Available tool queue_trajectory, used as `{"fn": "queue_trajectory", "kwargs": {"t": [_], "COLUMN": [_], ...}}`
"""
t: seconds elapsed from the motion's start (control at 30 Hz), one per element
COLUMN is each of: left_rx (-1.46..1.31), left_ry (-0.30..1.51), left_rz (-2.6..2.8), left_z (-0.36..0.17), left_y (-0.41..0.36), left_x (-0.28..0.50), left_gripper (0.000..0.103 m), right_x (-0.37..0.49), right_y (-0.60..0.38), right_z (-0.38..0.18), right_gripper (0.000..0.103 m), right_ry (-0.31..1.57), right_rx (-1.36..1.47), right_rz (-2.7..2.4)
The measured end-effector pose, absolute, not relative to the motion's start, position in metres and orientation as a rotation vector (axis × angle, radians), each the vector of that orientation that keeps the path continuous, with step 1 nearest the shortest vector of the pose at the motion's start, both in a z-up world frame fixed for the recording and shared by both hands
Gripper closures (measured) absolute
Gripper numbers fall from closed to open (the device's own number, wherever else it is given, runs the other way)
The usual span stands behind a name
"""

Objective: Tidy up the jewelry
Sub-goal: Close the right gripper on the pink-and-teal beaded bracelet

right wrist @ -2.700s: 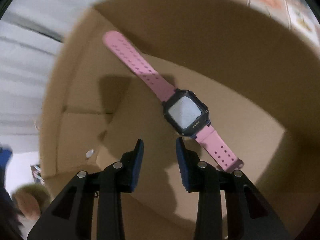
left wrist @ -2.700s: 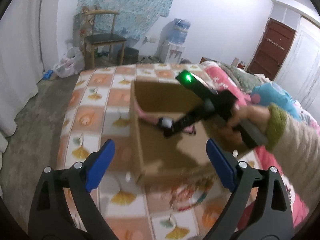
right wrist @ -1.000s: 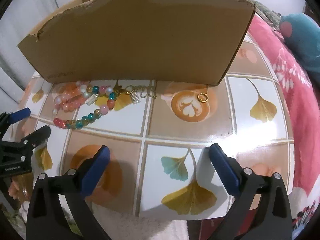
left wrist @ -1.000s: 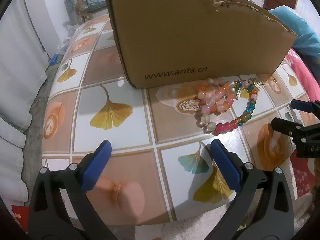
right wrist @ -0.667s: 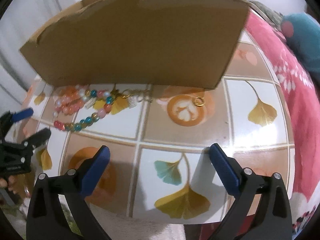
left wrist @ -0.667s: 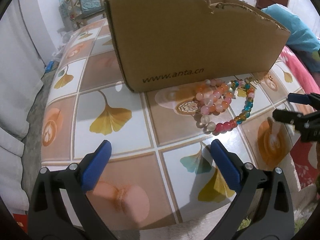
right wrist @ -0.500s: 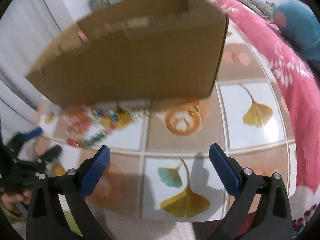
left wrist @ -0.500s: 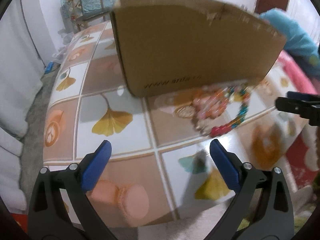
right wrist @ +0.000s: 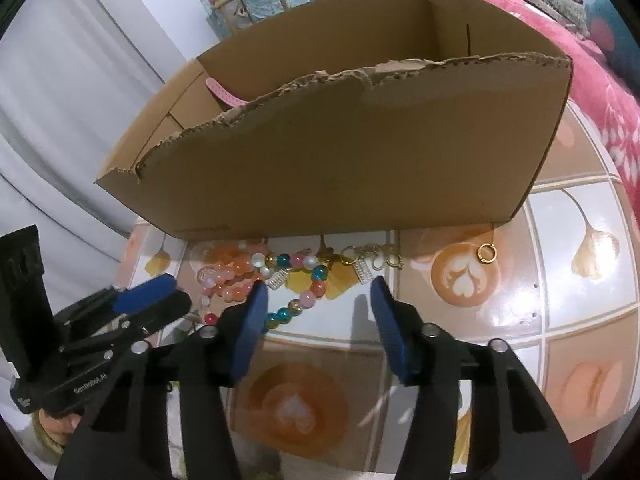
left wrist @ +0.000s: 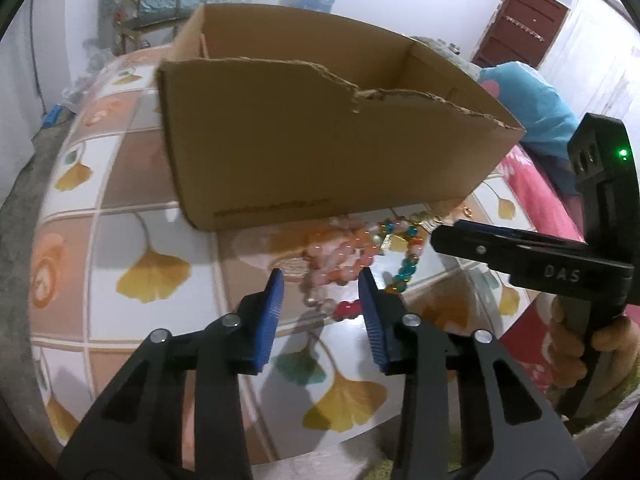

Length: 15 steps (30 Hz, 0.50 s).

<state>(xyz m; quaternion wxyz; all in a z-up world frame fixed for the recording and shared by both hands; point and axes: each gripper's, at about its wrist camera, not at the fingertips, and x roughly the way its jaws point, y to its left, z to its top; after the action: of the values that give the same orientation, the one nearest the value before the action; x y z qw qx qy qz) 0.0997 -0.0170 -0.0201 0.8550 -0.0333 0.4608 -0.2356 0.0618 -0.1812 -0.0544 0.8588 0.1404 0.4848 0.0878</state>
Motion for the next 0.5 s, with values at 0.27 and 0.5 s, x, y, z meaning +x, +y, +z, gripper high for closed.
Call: {"fn": "queue_trajectory", "kwargs": {"t": [0.27, 0.5], "left_rx": [-0.044, -0.052], "left_ry": [1.017, 1.013], "left_rz": [-0.487, -0.474], "left_z": [-0.032, -0.033], "left_y": [-0.033, -0.026], "left_x": [0.105, 0.104], "left_gripper": [0.090, 0.093], "right_x": [0.064, 0.072], "right_y": [-0.182, -0.175], "right_z": [-0.055, -0.061], "right_gripper": [0.077, 0.086], "right_ry": [1.022, 1.048], "right_rx": [0.311, 0.299], "right_rz": [0.175, 0.170]}}
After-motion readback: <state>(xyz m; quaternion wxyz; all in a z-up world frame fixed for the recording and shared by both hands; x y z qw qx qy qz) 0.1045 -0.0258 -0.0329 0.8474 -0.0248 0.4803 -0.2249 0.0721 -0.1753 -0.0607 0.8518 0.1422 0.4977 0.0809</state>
